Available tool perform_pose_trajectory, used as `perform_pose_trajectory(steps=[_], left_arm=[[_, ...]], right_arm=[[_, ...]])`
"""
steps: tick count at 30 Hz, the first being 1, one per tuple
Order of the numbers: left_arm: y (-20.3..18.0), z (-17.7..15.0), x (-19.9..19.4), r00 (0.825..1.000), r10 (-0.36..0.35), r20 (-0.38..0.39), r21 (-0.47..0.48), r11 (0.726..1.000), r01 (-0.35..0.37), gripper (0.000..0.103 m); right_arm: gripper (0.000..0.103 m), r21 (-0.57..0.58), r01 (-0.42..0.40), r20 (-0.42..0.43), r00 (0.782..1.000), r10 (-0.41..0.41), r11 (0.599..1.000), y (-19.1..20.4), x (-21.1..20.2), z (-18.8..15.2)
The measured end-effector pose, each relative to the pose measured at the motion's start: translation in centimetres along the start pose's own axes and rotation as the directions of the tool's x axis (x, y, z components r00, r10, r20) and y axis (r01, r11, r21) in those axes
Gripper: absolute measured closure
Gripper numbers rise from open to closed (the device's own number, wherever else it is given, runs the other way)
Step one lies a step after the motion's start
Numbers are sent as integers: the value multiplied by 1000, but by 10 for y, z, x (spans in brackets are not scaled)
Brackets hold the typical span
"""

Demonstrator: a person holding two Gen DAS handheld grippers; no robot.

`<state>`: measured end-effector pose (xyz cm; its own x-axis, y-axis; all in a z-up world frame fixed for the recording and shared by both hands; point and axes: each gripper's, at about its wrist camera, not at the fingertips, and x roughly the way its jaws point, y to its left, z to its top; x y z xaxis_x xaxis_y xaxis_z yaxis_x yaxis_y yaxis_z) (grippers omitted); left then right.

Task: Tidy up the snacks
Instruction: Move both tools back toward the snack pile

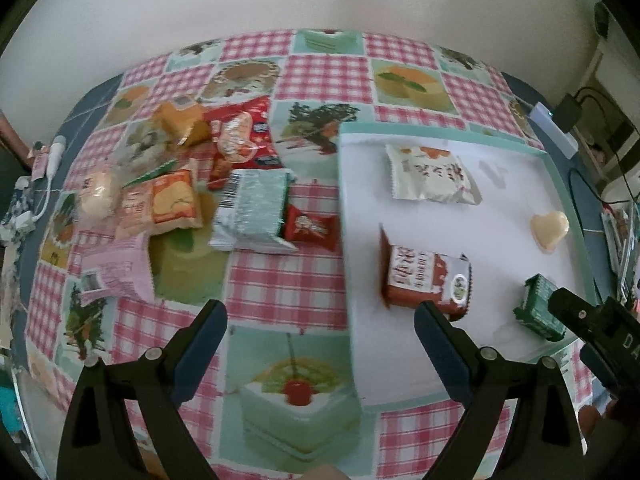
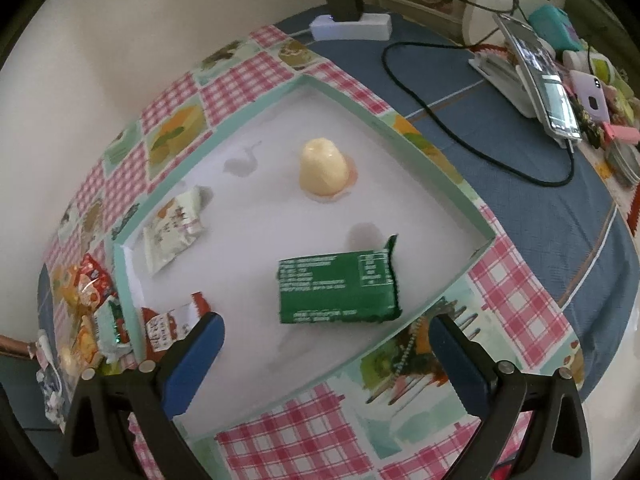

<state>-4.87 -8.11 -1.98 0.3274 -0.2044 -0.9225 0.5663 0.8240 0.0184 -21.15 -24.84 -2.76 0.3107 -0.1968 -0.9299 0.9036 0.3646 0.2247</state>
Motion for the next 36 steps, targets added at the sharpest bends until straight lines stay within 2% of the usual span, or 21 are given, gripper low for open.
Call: perform_pose_trajectory(steps=[7, 12, 16, 20, 23, 27, 32, 36], left_arm=[[32, 5, -5, 997, 72, 31, -46, 996, -70, 8], [64, 7, -1, 992, 127, 12, -120, 985, -125, 8], [103, 9, 5, 986, 160, -38, -234, 958, -165, 8], [140, 5, 10, 979, 184, -90, -339, 918, -204, 8], [162, 4, 13, 975, 192, -113, -391, 893, -222, 8], [185, 4, 17, 968, 214, -134, -429, 867, -251, 8], [203, 3, 27, 967, 188, -172, -449, 859, -246, 8], [211, 1, 35, 967, 168, -190, -449, 862, -237, 8]], right_arm=[[0, -116, -46, 93, 994, 57, 992, 41, -13, -12], [0, -223, -61, 95, 992, 84, 973, 77, -14, -27], [0, -285, -47, 112, 990, 82, 957, 104, -14, -39], [0, -336, -57, 100, 990, 96, 940, 129, -10, -51], [0, -388, -37, 105, 991, 85, 921, 146, -8, -60], [0, -450, -53, 116, 986, 117, 891, 168, -11, -70], [0, -504, -75, 96, 985, 142, 861, 189, -8, -82], [0, -502, -75, 58, 991, 119, 861, 200, 6, -86]])
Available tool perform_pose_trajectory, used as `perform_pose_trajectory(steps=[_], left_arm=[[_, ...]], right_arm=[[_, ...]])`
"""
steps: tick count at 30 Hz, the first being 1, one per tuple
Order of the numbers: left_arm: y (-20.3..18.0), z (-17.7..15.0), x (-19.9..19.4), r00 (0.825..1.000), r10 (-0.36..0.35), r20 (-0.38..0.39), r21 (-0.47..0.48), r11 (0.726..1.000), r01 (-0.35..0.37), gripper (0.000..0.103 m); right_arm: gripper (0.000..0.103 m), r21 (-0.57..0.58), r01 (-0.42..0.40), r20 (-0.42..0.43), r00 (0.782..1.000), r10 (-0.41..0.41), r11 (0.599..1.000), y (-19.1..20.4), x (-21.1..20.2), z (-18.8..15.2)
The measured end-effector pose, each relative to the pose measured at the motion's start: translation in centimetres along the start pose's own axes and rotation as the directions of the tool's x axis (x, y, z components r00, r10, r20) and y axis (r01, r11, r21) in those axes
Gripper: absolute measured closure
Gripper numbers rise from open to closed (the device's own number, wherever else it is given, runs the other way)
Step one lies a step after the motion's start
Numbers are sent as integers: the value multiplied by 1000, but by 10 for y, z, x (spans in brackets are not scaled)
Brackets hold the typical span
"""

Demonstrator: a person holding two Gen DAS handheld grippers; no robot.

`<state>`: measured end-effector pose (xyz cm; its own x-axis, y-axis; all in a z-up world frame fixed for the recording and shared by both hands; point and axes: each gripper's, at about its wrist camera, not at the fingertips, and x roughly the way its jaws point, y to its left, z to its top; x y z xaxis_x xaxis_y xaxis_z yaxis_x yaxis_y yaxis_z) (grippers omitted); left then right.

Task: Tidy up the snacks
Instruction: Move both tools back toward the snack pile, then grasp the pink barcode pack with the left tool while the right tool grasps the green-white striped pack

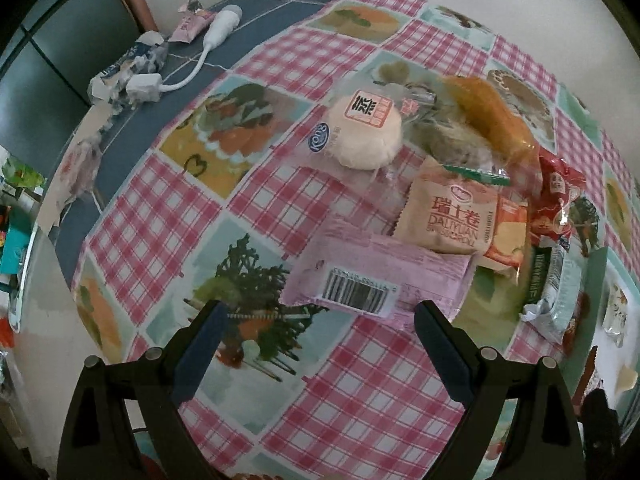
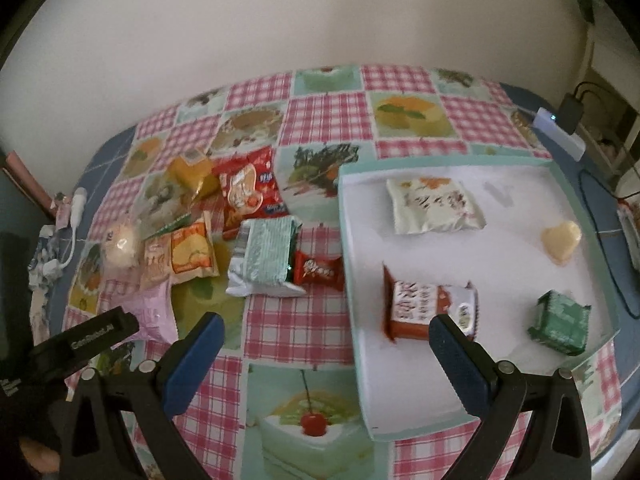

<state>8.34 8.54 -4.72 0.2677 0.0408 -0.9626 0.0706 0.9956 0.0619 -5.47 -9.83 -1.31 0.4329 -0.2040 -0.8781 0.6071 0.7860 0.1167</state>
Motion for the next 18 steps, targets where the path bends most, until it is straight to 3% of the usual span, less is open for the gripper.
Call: perform_pose_trajectory(steps=[9, 18], left_arm=[[-16, 7, 5, 999, -24, 28, 127, 992, 21, 8], [-34, 6, 11, 997, -72, 20, 175, 982, 67, 8]], right_arm=[[0, 2, -5, -45, 999, 5, 1000, 12, 15, -3], [0, 6, 2, -58, 998, -2, 1000, 7, 15, -3]])
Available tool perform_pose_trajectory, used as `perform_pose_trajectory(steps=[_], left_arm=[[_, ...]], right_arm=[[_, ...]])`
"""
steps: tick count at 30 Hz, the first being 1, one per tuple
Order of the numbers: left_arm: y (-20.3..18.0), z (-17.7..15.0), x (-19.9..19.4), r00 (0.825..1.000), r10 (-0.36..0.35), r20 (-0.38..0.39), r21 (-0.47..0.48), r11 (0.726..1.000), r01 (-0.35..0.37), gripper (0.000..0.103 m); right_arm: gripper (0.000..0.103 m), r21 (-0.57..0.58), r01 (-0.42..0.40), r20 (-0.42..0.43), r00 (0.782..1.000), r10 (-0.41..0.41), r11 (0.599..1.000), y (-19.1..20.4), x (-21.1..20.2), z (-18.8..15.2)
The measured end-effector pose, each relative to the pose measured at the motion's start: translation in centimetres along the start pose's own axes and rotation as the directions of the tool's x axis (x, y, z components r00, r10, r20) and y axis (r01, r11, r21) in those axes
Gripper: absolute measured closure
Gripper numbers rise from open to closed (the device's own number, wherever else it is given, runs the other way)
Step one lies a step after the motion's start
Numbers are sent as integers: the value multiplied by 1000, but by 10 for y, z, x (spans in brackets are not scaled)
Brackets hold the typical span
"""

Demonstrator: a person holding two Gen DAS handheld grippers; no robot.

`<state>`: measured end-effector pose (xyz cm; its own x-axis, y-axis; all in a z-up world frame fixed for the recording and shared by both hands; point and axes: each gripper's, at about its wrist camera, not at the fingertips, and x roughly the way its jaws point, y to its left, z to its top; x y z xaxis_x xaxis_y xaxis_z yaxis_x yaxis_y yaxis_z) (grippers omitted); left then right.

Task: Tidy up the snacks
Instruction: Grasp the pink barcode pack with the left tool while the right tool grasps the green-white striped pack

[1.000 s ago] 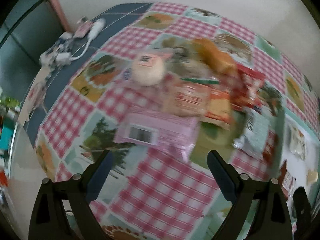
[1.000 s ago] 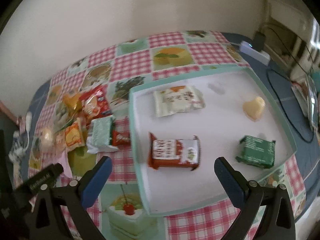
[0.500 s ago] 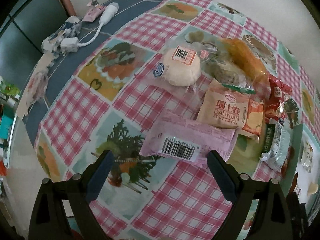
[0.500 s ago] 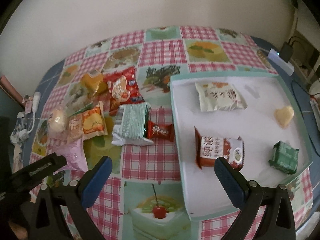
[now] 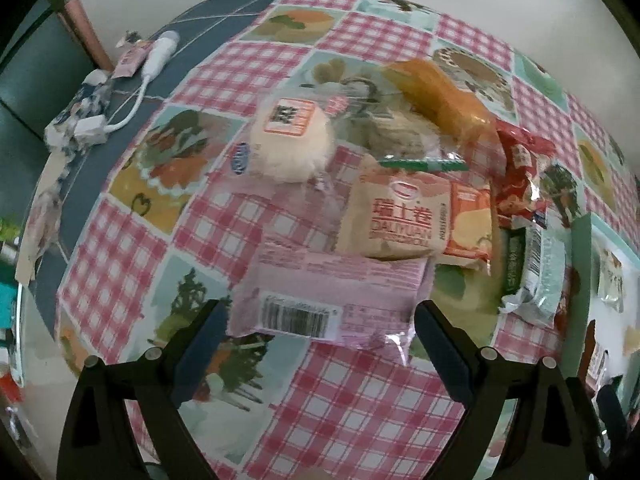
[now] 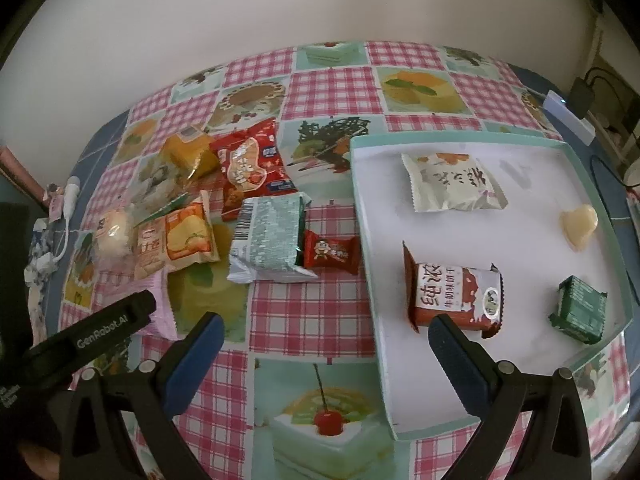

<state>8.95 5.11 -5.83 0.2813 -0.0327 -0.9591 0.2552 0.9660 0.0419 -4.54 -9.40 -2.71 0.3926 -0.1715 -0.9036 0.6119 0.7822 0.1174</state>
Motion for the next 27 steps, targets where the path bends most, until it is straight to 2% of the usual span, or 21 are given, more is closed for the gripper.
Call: perform_pose_trajectory(steps=[13, 21, 27], left_arm=[[-13, -3, 12, 999, 29, -39, 45, 999, -27, 8], [-7, -1, 14, 998, 3, -56, 13, 1000, -2, 12], [-1, 1, 15, 998, -12, -62, -18, 1000, 11, 13]], right_arm=[[0, -17, 16, -25, 1000, -16, 1000, -1, 4, 0], [0, -5, 11, -25, 1000, -11, 1000, -4, 5, 3], [0, 52, -2, 22, 1000, 1, 999, -15, 2, 14]])
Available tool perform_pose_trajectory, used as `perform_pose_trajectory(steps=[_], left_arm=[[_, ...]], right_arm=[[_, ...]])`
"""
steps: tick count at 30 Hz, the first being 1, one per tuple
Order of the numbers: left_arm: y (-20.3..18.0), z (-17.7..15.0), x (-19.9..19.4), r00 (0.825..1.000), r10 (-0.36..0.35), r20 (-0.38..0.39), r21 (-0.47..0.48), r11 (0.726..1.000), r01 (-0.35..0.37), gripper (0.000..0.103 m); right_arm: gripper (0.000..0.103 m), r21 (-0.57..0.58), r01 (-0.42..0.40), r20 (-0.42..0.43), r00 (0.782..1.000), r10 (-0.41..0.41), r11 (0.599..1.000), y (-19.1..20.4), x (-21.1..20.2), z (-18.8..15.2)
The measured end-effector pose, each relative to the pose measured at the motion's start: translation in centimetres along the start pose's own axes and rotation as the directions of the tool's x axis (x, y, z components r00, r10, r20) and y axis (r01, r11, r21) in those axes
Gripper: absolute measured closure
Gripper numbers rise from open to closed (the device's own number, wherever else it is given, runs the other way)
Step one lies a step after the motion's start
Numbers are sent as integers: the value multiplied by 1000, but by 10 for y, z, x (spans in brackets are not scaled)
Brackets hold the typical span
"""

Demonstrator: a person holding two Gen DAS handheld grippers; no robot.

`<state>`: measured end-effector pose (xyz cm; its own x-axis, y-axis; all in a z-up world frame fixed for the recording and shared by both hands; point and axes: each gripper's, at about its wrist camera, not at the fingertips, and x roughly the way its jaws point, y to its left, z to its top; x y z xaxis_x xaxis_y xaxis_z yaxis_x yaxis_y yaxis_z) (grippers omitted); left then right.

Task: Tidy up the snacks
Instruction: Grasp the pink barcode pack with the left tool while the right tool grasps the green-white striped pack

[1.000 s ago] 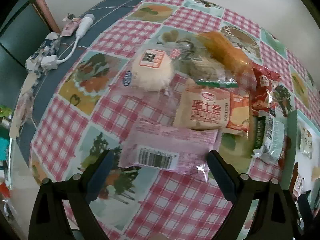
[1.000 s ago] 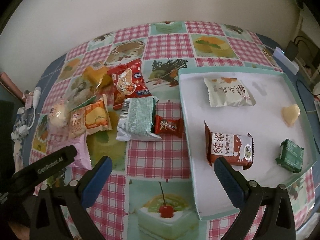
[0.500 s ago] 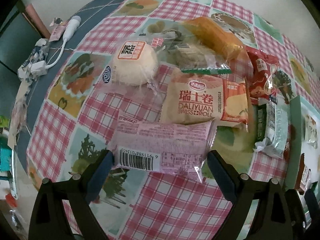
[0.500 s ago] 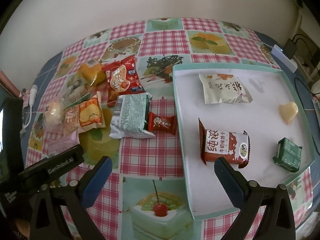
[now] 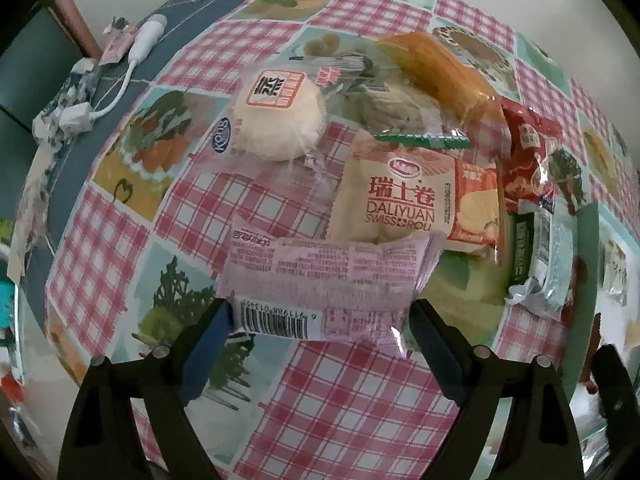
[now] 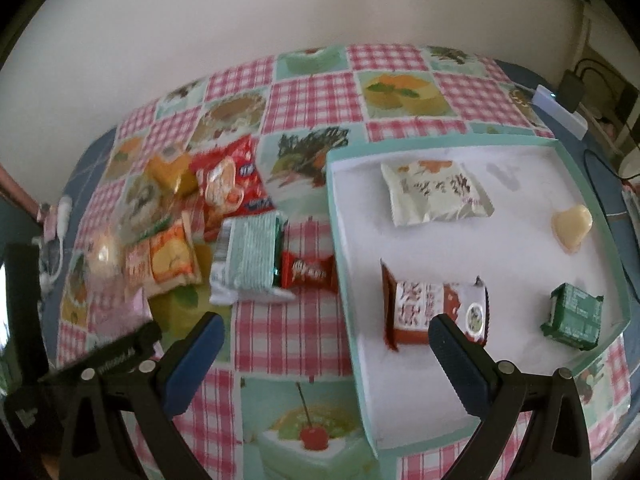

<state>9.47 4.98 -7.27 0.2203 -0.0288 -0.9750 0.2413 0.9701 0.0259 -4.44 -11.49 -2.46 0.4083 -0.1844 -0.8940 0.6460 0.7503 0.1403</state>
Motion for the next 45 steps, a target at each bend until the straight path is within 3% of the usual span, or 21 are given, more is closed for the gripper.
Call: perform_pose_trajectory(steps=[9, 13, 22, 32, 34, 45], left_arm=[[12, 2, -2, 1000, -6, -4, -44, 999, 6, 13], [14, 3, -2, 1000, 2, -9, -61, 998, -3, 13], [4, 2, -1, 999, 32, -22, -48, 998, -33, 13], [-1, 0, 6, 996, 75, -38, -24, 997, -76, 13], [-2, -1, 7, 996, 79, -38, -20, 997, -80, 13], [-1, 0, 12, 995, 85, -41, -10, 996, -86, 13]], right_arm=[[0, -76, -21, 55, 998, 25, 997, 27, 3, 18], [13, -113, -15, 57, 998, 22, 993, 39, 10, 20], [31, -157, -13, 14, 1000, 15, 988, 57, 36, 23], [37, -177, -3, -24, 1000, -2, 984, 65, 56, 21], [43, -177, -12, -32, 999, 7, 984, 65, 59, 21], [48, -171, -21, -48, 999, 13, 985, 64, 61, 17]])
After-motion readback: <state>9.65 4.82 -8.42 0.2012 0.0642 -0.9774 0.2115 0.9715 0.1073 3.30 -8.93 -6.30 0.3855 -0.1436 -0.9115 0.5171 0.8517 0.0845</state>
